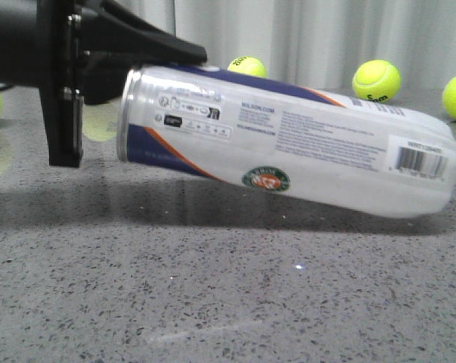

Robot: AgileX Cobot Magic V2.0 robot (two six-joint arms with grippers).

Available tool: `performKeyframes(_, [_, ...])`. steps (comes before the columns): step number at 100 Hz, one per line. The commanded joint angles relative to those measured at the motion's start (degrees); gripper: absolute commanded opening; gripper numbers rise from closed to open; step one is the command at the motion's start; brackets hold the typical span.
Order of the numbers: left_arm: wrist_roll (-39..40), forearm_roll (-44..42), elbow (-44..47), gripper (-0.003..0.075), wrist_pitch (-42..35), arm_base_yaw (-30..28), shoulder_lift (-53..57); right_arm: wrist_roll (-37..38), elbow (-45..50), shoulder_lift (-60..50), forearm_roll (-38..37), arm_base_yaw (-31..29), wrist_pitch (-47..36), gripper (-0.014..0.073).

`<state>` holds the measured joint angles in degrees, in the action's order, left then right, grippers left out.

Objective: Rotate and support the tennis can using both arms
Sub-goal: 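Grasp the can's metal end with the left gripper, then lift and tilt the can upright with the left gripper, lowering it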

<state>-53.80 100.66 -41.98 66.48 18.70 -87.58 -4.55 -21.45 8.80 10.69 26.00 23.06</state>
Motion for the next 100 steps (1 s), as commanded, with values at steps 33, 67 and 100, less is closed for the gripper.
performKeyframes(33, [0.73,-6.16,-4.06,-0.0019,-14.93,0.31,18.99,0.16,-1.47,0.52,-0.33,-0.39,-4.06,-0.0059])
performKeyframes(67, [21.23,-41.2,-19.5,-0.0019,-18.65,0.31,26.07,0.16,-1.47,0.52,-0.33,-0.39,-4.06,-0.0059])
performKeyframes(100, [33.71,-66.5,-33.89,-0.0019,-10.91,0.31,25.96,0.16,-1.47,0.52,-0.33,-0.39,-4.06,-0.0059])
